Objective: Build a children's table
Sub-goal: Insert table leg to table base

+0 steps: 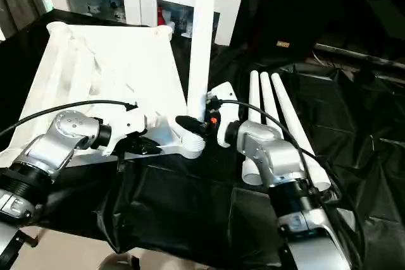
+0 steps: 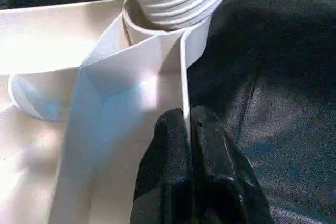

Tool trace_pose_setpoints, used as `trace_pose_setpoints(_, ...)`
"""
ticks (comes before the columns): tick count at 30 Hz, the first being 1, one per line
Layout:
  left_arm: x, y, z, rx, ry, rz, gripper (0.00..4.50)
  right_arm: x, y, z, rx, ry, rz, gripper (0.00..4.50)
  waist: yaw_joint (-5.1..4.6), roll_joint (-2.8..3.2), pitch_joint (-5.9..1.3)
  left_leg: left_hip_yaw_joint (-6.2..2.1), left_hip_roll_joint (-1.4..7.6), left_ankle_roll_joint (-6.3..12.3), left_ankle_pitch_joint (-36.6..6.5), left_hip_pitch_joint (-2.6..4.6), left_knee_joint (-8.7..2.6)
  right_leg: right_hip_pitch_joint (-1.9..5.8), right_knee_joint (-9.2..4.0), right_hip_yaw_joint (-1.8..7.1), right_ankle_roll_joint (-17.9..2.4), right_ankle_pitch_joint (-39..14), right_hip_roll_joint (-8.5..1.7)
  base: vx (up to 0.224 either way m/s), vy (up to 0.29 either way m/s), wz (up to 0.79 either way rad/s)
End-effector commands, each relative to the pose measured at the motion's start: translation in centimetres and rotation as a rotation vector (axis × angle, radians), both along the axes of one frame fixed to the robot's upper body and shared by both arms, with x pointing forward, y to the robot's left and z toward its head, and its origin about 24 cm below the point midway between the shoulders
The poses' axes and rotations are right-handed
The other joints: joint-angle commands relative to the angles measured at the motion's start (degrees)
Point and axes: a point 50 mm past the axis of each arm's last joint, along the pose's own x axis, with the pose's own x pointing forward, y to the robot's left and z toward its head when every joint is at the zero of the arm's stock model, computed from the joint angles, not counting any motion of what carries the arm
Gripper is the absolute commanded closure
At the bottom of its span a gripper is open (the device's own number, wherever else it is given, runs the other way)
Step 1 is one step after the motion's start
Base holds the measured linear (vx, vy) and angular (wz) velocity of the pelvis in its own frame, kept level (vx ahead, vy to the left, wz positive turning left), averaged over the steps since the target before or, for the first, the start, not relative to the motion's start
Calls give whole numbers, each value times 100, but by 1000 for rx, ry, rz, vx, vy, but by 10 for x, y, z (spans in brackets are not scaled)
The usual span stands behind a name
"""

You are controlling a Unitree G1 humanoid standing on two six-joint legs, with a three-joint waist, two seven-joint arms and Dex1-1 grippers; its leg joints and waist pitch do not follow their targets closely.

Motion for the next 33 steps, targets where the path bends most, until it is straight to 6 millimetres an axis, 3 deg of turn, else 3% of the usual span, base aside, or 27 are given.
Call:
trace_pose_setpoints(1, -3, -6, -8, 60, 20, -41, 450, 5, 0, 0, -2, -2, -18, 261, -48, 100, -427, -143, 366, -353, -1138, 157, -439, 142, -466, 298, -1102, -933, -572, 0, 0, 0)
trace_pose_setpoints(7, -4, -6, -8, 61, 20, -49, 450, 7, 2, -6, -8, 9, -16, 261, -61, 103, -424, -144, 368, -379, -1261, 160, -443, 140, -481, 304, -1095, -1077, -589, 0, 0, 0)
trace_pose_setpoints(8, -4, -5, -8, 62, 20, -51, 450, 8, 2, -7, -6, 14, -19, 261, -55, 127, -423, -148, 370, -388, -1276, 164, -445, 139, -483, 306, -1099, -1081, -591, 0, 0, 0)
trace_pose_setpoints(11, -4, -5, -8, 62, 21, -53, 450, 8, 0, -10, 9, 30, -26, 261, -64, 111, -420, -151, 373, -393, -1357, 165, -452, 138, -493, 306, -1089, -1155, -590, 0, 0, 0)
trace_pose_setpoints(12, -4, -5, -8, 62, 20, -53, 450, 7, 0, -12, 15, 36, -28, 261, -68, 145, -424, -153, 373, -409, -1396, 172, -454, 131, -494, 307, -1094, -1131, -581, 0, 0, 0)
trace_pose_setpoints(14, -5, -4, -7, 61, 20, -53, 450, 5, -2, -14, 41, 49, -32, 261, -67, 131, -424, -155, 373, -406, -1406, 173, -456, 136, -487, 305, -1110, -1093, -575, 0, 0, 0)
trace_pose_setpoints(15, -5, -4, -7, 60, 20, -53, 450, 4, -4, -16, 59, 59, -39, 261, -70, 163, -432, -159, 372, -428, -1410, 168, -461, 142, -478, 303, -1143, -950, -570, 0, 0, 0)
trace_pose_setpoints(16, -5, -4, -7, 60, 21, -53, 450, 3, -6, -17, 76, 67, -45, 261, -52, 233, -436, -168, 370, -439, -1421, 174, -460, 145, -465, 306, -1164, -902, -580, 0, 0, 0)
trace_pose_setpoints(18, -5, -4, -7, 60, 21, -54, 450, 2, -7, -18, 86, 72, -49, 261, -57, 198, -438, -162, 373, -439, -1466, 181, -461, 146, -473, 302, -1200, -839, -573, 0, 0, 0)
trace_pose_setpoints(19, -5, -3, -7, 60, 20, -54, 450, 0, -11, -22, 115, 88, -74, 261, -29, 354, -447, -179, 364, -477, -1496, 187, -456, 142, -449, 302, -1235, -783, -583, 0, 0, 0)
trace_pose_setpoints(20, -4, -3, -6, 59, 20, -54, 450, -3, -14, -25, 134, 100, -88, 261, -52, 285, -442, -163, 374, -470, -1539, 190, -465, 141, -481, 301, -1234, -742, -565, 0, 0, 0)
trace_pose_setpoints(21, -4, -3, -6, 59, 20, -54, 450, -3, -14, -25, 134, 100, -88, 261, -33, 260, -435, -171, 371, -456, -1590, 190, -470, 150, -475, 296, -1265, -739, -566, 0, 0, 0)
trace_pose_setpoints(23, -2, -3, -3, 57, 18, -55, 450, -10, -20, -36, 165, 116, -122, 261, -26, 346, -447, -180, 366, -450, -1605, 180, -466, 163, -465, 298, -1288, -708, -578, 0, 0, 0)
trace_pose_setpoints(24, -2, -3, -3, 57, 17, -55, 450, -11, -21, -39, 171, 119, -130, 261, -27, 325, -442, -171, 364, -413, -1637, 173, -463, 166, -487, 306, -1278, -734, -579, 0, 0, 0)
trace_pose_setpoints(25, -1, -3, -2, 57, 17, -55, 450, -12, -22, -41, 175, 121, -136, 261, -10, 398, -447, -188, 360, -418, -1649, 171, -464, 174, -476, 306, -1284, -758, -589, 0, 0, 0)
trace_pose_setpoints(27, 0, -3, -2, 60, 16, -55, 450, -17, -23, -48, 181, 121, -148, 261, -16, 378, -456, -179, 356, -356, -1581, 155, -459, 190, -485, 308, -1308, -720, -585, 0, 0, 0)
trace_pose_setpoints(28, 1, -3, -1, 63, 14, -55, 450, -21, -25, -53, 180, 112, -164, 261, -5, 445, -456, -184, 346, -327, -1545, 151, -458, 187, -492, 302, -1287, -792, -579, 0, 0, 0)
trace_pose_setpoints(29, 1, -2, -1, 65, 13, -55, 450, -22, -26, -55, 180, 108, -173, 261, -14, 428, -452, -173, 347, -314, -1589, 161, -462, 172, -515, 306, -1265, -856, -571, 0, 0, 0)
trace_pose_setpoints(32, 2, -2, 0, 70, 12, -54, 450, -24, -29, -59, 173, 82, -195, 261, -11, 495, -455, -194, 357, -328, -1764, 171, -472, 164, -537, 305, -1225, -1156, -586, 0, 0, 0)
trace_pose_setpoints(33, 3, -1, 0, 73, 10, -53, 450, -27, -30, -60, 161, 50, -198, 261, -23, 480, -453, -195, 357, -332, -1846, 173, -477, 158, -551, 307, -1209, -1253, -582, 0, 0, 0)
